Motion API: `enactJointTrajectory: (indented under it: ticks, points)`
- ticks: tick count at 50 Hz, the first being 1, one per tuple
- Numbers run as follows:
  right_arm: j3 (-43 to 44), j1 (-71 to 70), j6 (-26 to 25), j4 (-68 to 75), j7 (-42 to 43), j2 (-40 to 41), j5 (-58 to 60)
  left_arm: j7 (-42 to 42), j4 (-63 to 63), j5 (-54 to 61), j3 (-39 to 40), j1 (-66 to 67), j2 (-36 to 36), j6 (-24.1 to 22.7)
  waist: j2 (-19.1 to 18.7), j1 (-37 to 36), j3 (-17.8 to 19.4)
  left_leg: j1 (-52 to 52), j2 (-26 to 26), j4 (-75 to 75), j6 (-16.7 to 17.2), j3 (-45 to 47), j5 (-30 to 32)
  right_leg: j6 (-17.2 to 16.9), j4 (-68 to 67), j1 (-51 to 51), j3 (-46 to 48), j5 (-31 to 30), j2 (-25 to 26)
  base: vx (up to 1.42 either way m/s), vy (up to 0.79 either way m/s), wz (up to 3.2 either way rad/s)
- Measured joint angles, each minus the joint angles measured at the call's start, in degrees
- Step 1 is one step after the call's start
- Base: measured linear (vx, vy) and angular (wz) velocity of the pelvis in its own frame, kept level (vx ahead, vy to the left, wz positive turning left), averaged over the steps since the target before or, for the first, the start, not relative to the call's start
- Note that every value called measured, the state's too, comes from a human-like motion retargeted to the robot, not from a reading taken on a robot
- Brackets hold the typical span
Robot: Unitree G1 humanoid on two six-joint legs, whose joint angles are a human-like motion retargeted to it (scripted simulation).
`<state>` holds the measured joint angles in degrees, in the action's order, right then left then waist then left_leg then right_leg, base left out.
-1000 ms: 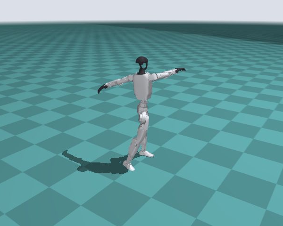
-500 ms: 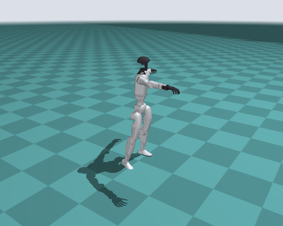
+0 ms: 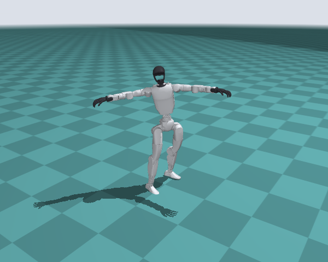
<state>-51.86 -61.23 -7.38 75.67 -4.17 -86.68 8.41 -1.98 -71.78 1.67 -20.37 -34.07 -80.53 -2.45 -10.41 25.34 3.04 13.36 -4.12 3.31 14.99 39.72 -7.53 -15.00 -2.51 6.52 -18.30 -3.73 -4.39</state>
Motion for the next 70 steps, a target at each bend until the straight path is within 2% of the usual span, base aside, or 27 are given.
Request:
enactJointTrajectory:
  ticks: [8, 15, 25, 31, 33, 35, 45, 55, 62, 70]
  points:
    - [8.0, 10.1, -0.6, 3.5, -2.4, -6.5, -2.0, 2.5, 1.0, 1.2, -12.7, -15.3, 6.8, -0.3, -4.7, 13.9, -0.4, -0.4, -1.0, -0.7, 0.0, 6.4, 0.3, 0.0, 2.0, 2.3, -5.5, -1.9, 3.1, 0.04, -0.06, -0.80]
    - [18.5, 20.8, -1.5, 6.4, -3.4, -7.7, -3.9, 2.8, 0.8, 1.1, -19.3, -23.1, 12.8, 0.6, -6.6, 23.4, 0.8, 1.5, -2.3, -1.0, 0.0, 12.2, 0.8, 0.0, 4.4, 1.9, -10.1, -3.9, 6.4, 0.06, -0.10, -0.83]
    - [33.3, 36.6, -2.0, 6.3, -3.8, -4.5, -4.7, 0.6, -0.3, -2.9, -23.7, -26.9, 15.2, 0.9, -6.2, 28.6, 1.6, 4.9, -3.1, -2.3, 0.0, 21.0, 1.2, 0.0, 6.8, 0.9, -17.8, -6.3, 10.0, 0.06, -0.08, -0.85]
    - [42.1, 46.1, -2.1, 6.5, -3.9, -2.3, -6.2, 0.2, 0.1, -2.6, -25.7, -28.7, 14.9, 0.7, -6.3, 29.2, 1.1, 5.0, -3.1, -1.8, -0.1, 21.9, 1.6, 0.0, 6.1, 1.7, -18.5, -6.0, 10.8, 0.02, -0.01, -0.16]
    - [45.4, 49.0, -2.0, 6.5, -4.2, -1.6, -6.4, -0.3, 0.0, -3.2, -26.3, -29.5, 14.7, 0.5, -6.0, 29.0, 0.7, 4.6, -3.5, -3.2, -1.2, 21.2, 1.1, 0.0, 5.7, 1.7, -18.0, -5.3, 10.3, 0.03, 0.02, 0.23]
    - [47.8, 51.9, -2.0, 5.9, -3.7, -1.0, -6.8, -0.1, 0.2, -2.3, -27.1, -30.3, 14.3, 0.6, -6.3, 28.0, 0.6, 4.4, -3.5, -2.0, -0.2, 20.8, 1.6, 0.0, 5.5, 2.2, -17.4, -5.5, 10.7, 0.03, -0.01, 0.25]
    - [55.7, 60.4, -1.5, 1.9, -1.8, 1.2, -7.6, -0.3, -0.2, -0.7, -29.9, -33.8, 11.2, 0.4, -5.2, 19.6, -1.1, 2.8, -3.8, -1.2, -0.2, 14.8, 1.7, 0.0, 4.5, 1.9, -11.6, -3.8, 8.6, 0.02, 0.03, 0.58]
    - [57.8, 63.6, -0.7, 0.2, -0.3, 1.9, -7.2, -1.0, -1.7, -0.1, -31.3, -33.4, 4.2, -0.1, -2.4, 10.0, -2.4, -0.7, -4.1, -1.1, -0.2, 0.7, 1.5, 0.4, 0.5, 0.5, 1.9, 1.1, 3.8, 0.01, 0.06, 1.32]
    - [58.2, 64.9, 0.2, -0.3, 1.4, 1.6, -6.2, -1.0, -4.4, -0.2, -28.4, -29.1, -0.8, -0.1, 0.7, 0.9, -3.5, -3.4, -4.3, -2.1, -0.1, -11.2, 1.2, 0.0, -0.6, -3.2, 13.4, 3.9, 0.2, 0.03, 0.04, 1.56]
    - [56.7, 64.9, 1.2, -1.8, 3.1, 0.9, -5.6, -1.5, -7.6, -0.5, -21.0, -21.3, -5.0, -0.2, 5.2, -13.7, -5.1, -7.7, -4.2, -4.6, -0.4, -23.4, 0.6, 0.0, 0.0, -7.5, 25.4, 5.7, -2.3, 0.03, 0.01, 1.37]
